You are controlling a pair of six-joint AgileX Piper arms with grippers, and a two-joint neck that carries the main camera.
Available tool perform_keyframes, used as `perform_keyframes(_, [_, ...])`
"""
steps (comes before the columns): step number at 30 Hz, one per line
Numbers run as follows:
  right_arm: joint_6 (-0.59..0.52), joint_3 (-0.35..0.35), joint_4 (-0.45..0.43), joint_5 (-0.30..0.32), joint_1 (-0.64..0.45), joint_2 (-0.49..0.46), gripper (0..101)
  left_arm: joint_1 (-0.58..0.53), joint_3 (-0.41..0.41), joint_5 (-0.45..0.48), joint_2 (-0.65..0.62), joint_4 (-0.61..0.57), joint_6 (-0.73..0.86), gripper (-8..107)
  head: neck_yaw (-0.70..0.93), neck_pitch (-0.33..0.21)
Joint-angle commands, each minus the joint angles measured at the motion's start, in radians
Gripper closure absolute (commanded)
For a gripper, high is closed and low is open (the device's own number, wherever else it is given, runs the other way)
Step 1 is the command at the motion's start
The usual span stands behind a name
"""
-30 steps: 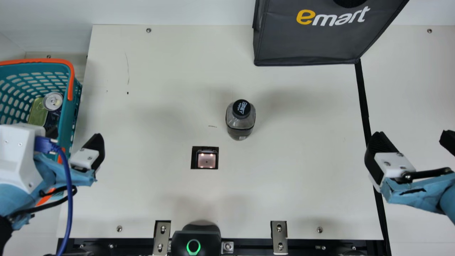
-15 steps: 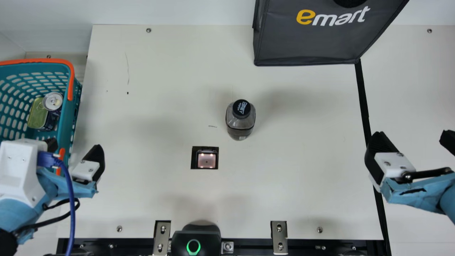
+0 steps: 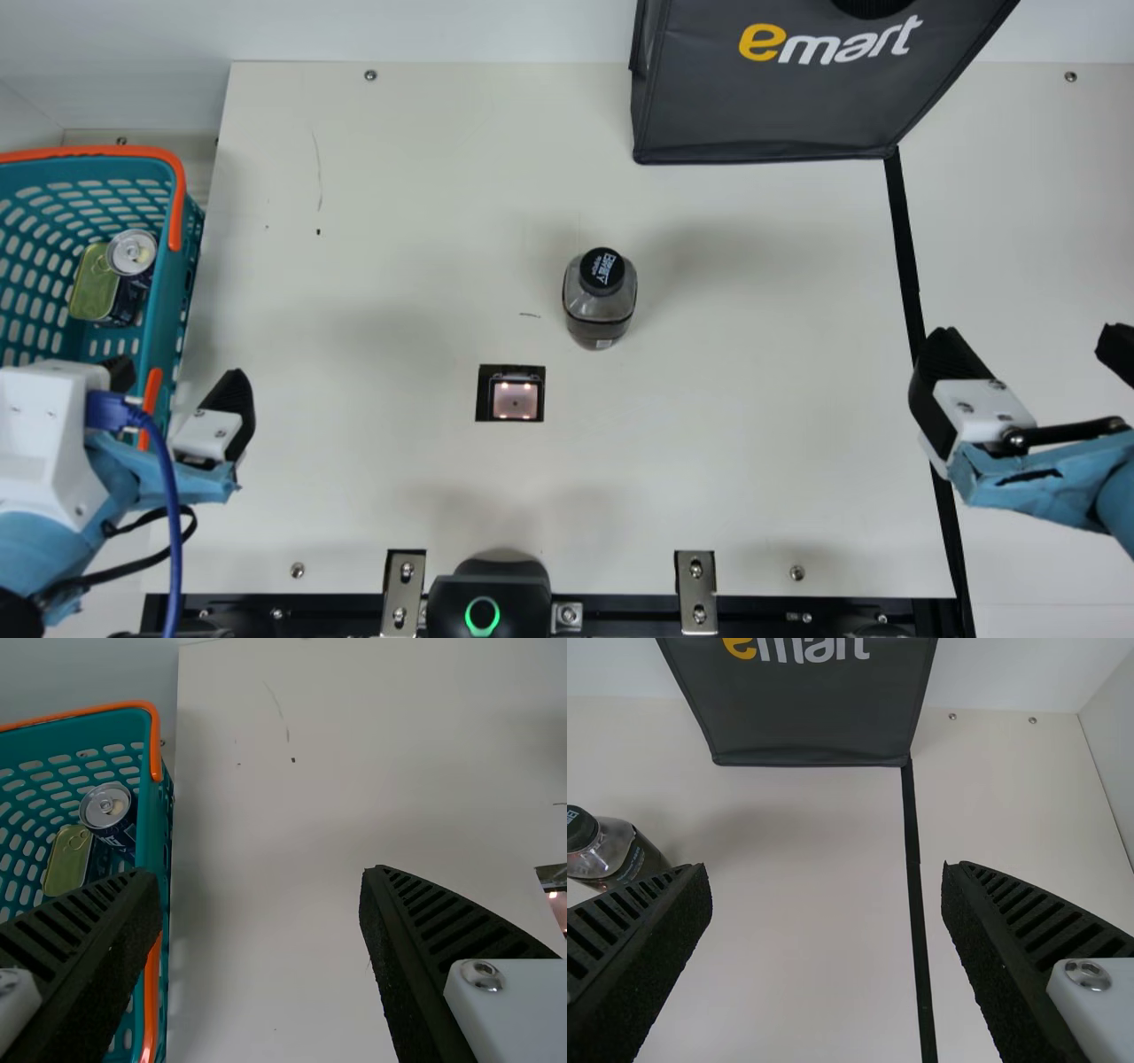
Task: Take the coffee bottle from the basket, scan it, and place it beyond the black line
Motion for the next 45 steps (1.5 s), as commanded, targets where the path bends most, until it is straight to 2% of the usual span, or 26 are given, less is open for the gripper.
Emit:
perform_keyframes(1, [0.000,0.000,0.000,0.000,0.000,0.000,10,-0.003,0.001,0.001,-0.002,0.007,-0.009,9,0.002,-0.026])
perform_keyframes(45, [0.001,0.000,-0.001,-0.002,0.002,0.001,10,-0.010,0.000,0.002,-0.003,0.025,-0.033,9,0.002,-0.026])
